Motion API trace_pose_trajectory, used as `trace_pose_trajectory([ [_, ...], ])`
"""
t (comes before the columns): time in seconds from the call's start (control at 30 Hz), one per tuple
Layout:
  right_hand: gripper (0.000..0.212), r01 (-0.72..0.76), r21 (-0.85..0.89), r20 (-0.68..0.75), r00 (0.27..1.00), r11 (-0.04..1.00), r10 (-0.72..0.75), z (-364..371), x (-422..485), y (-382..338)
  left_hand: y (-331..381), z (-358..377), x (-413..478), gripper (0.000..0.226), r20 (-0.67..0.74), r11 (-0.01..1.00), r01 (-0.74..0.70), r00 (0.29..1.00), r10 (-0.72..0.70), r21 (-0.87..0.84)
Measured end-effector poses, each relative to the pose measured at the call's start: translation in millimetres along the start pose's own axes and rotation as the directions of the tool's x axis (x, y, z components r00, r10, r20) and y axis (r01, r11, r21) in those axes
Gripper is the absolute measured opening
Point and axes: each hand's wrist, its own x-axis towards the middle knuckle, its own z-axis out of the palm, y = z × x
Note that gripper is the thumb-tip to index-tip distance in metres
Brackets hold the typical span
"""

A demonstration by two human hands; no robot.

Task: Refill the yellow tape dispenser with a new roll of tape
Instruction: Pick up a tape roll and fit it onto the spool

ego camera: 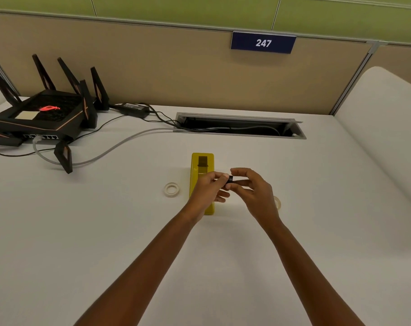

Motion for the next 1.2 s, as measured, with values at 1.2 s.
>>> trace_pose_trajectory([
  [1.2, 0.022, -0.374, -0.494, -0.207, 0.927, 0.785, 0.311, -35.2, -33.6, 58.6, -4.3, -18.7, -2.2, 0.011, -0.1, 0.998, 0.017, 0.995, -0.023, -0.059],
])
